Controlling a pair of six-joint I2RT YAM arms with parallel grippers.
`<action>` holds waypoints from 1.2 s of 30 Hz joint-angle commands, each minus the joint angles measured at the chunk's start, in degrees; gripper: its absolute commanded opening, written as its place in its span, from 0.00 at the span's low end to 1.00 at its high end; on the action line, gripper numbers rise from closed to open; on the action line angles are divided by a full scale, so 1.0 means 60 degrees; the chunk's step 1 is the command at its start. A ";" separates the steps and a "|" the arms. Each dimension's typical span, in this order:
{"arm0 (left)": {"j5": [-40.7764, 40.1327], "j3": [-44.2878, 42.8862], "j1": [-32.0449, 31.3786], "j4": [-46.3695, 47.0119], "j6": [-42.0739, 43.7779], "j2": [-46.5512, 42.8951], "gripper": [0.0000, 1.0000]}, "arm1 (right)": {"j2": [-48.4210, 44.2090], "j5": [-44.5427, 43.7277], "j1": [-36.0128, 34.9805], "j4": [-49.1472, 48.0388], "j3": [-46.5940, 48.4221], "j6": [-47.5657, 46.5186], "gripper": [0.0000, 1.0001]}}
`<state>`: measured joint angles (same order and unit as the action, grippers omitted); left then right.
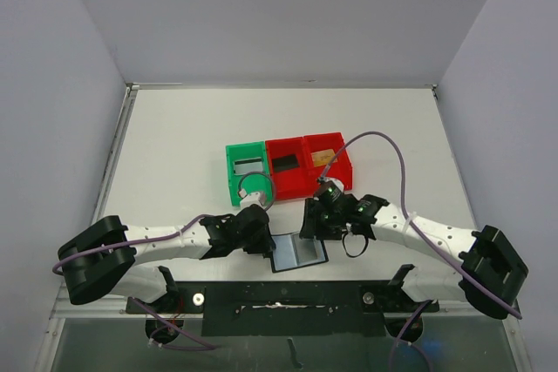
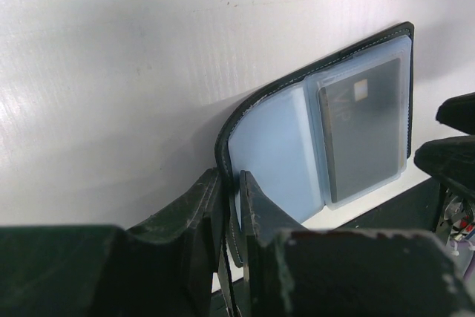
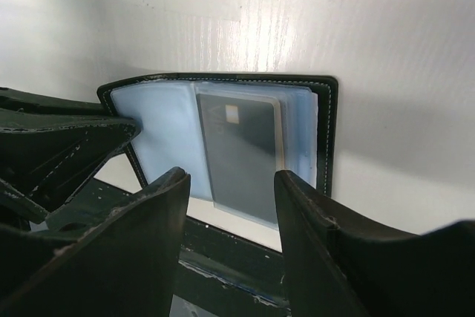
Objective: Take the credit cards out of the card holder
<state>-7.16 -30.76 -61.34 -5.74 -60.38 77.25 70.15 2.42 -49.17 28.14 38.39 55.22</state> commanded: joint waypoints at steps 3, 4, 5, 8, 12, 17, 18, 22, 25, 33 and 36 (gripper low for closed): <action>0.0052 -0.0155 0.0058 0.0424 0.0058 0.0059 0.11 | 0.0391 0.0023 -0.0037 0.0487 0.0524 -0.0846 0.50; 0.0042 -0.0173 0.0054 0.0404 0.0058 0.0099 0.11 | 0.0548 0.0160 -0.0038 0.0269 0.0431 -0.0791 0.50; 0.0052 -0.0168 0.0057 0.0397 0.0040 0.0099 0.11 | 0.0696 0.0230 -0.0037 0.0085 0.0391 -0.0731 0.50; 0.0134 -0.0078 0.0056 0.0524 0.0036 0.0113 0.11 | 0.1022 0.0299 -0.0093 0.0006 0.0459 -0.0580 0.47; 0.0153 -0.0012 0.0058 0.0513 0.0017 0.0077 0.11 | 0.1225 0.0169 -0.0269 0.0036 0.0691 -0.0593 0.46; 0.0179 0.0046 0.0058 0.0552 -0.0008 0.0041 0.11 | 0.1526 0.0711 -0.0263 -0.0417 0.0692 -0.0629 0.46; 0.0180 0.0063 0.0058 0.0593 -0.0014 0.0051 0.11 | 0.1500 0.0819 -0.0271 -0.0529 0.0704 -0.0593 0.46; 0.0192 -0.0009 0.0058 0.0601 0.0007 0.0142 0.10 | 0.1080 0.0856 -0.0287 -0.0918 0.0646 -0.0349 0.45; 0.0112 -0.0079 0.0058 0.0562 0.0014 0.0125 0.10 | 0.0690 0.0658 -0.0308 -0.1132 0.0485 0.0190 0.44; -0.0006 0.0016 0.0072 0.0819 -0.0263 0.0162 0.10 | -0.0068 0.0766 -0.0309 -0.1610 0.0088 0.0590 0.42; 0.0037 0.0010 0.0072 0.0712 -0.0230 0.0113 0.10 | -0.0077 0.0847 -0.0309 -0.1564 0.0112 0.0539 0.42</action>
<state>-6.85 -30.46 -61.04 -4.56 -61.30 77.82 70.96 5.93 -50.41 23.00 38.94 57.49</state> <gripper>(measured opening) 0.104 0.425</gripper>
